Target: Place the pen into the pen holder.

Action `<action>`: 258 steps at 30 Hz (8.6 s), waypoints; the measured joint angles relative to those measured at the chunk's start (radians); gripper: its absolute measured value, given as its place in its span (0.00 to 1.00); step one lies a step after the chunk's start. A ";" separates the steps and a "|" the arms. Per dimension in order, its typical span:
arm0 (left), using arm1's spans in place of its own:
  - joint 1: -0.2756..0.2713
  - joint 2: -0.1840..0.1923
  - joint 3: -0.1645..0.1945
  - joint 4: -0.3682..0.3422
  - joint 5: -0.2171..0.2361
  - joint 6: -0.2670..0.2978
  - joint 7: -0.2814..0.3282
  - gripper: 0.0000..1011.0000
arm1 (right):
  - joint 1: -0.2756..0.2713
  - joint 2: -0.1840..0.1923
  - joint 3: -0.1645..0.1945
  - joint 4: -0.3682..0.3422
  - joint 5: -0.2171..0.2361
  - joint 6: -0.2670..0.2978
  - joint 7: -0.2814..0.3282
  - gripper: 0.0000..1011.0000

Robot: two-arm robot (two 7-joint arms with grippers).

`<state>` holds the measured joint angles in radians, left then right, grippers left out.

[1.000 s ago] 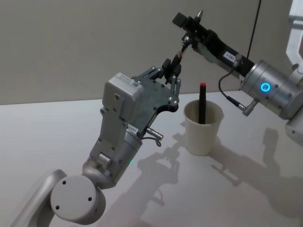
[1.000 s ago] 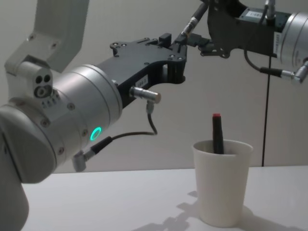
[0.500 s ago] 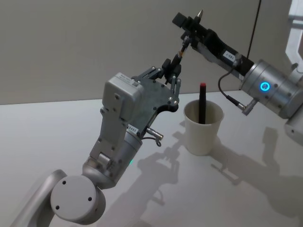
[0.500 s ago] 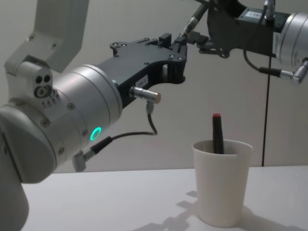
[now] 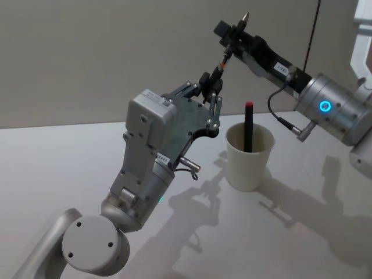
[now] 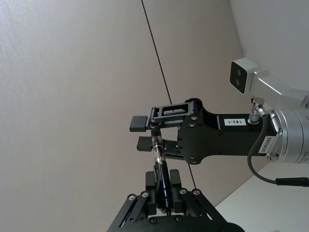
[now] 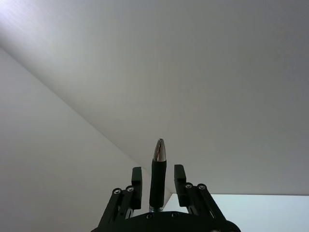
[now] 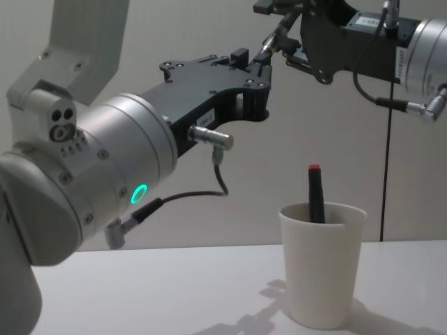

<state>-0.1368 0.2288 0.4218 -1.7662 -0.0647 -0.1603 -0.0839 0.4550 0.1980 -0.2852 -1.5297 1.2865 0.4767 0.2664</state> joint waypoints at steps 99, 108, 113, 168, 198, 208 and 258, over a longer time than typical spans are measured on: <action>0.001 0.001 -0.001 -0.001 0.001 0.003 0.001 0.99 | 0.077 0.166 0.065 -0.142 -0.271 0.148 -0.076 0.13; 0.009 0.011 -0.010 -0.029 0.041 0.065 0.041 0.99 | 0.053 0.205 0.045 -0.182 -0.372 0.195 -0.073 0.13; 0.013 0.021 -0.018 -0.050 0.067 0.111 0.067 0.99 | 0.040 0.222 0.031 -0.201 -0.428 0.217 -0.069 0.13; 0.022 0.043 -0.042 -0.102 0.127 0.230 0.121 0.99 | 0.051 0.155 -0.131 -0.098 -0.820 0.156 0.004 0.13; 0.022 0.043 -0.042 -0.102 0.127 0.231 0.121 0.99 | 0.054 0.143 -0.145 -0.069 -0.827 0.159 0.031 0.64; 0.022 0.043 -0.042 -0.102 0.127 0.231 0.121 0.99 | 0.057 0.147 -0.142 -0.091 -0.833 0.160 0.029 0.91; -0.009 0.071 -0.022 -0.040 0.061 0.216 0.110 0.99 | 0.013 0.248 0.017 -0.488 -0.874 0.162 -0.263 0.99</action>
<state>-0.1455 0.3001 0.3995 -1.8064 -0.0038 0.0557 0.0259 0.4676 0.4457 -0.2681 -2.0178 0.4122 0.6391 0.0032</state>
